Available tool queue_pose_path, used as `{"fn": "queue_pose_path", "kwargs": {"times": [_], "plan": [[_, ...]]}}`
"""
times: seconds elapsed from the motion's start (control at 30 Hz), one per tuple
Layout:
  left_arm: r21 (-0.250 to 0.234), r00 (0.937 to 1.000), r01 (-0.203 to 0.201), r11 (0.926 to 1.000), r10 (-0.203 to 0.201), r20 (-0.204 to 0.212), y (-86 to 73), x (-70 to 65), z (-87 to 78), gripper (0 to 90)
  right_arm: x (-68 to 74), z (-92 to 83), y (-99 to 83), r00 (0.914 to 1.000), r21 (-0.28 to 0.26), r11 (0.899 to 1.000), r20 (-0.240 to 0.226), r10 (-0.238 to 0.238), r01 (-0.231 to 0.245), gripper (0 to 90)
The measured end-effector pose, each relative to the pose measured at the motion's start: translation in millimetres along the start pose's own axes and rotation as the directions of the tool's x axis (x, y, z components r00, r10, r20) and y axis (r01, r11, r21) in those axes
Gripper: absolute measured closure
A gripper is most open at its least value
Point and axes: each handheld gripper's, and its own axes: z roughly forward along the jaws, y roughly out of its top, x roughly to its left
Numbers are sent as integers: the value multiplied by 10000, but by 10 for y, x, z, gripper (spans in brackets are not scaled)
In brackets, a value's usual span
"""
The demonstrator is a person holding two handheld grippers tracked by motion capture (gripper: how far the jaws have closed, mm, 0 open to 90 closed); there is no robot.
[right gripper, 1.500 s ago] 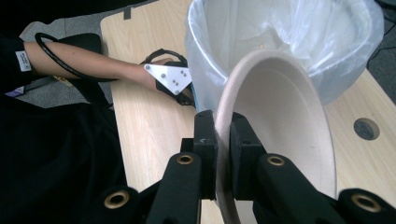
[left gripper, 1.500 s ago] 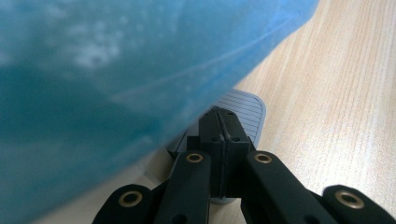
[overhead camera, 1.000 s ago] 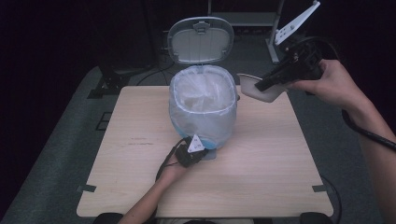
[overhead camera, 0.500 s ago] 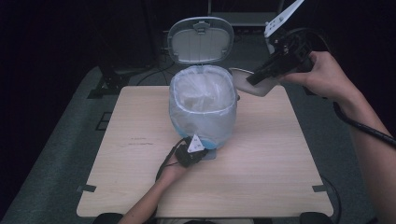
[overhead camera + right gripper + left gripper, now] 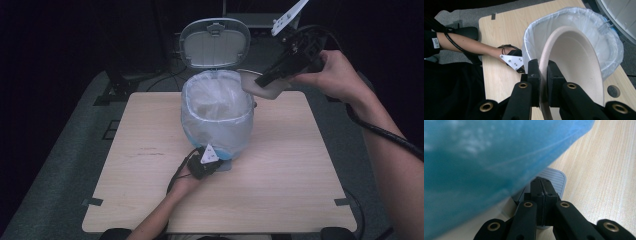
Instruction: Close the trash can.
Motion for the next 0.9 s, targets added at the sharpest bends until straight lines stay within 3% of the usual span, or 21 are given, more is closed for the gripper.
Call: {"fn": "queue_pose_path", "kwargs": {"times": [0.9], "plan": [[7, 10000, -2, 10000, 2, 10, 2, 0, 1, 900, -76, 200, 257, 9998, 165, 9997, -117, -176, 178, 828]]}}
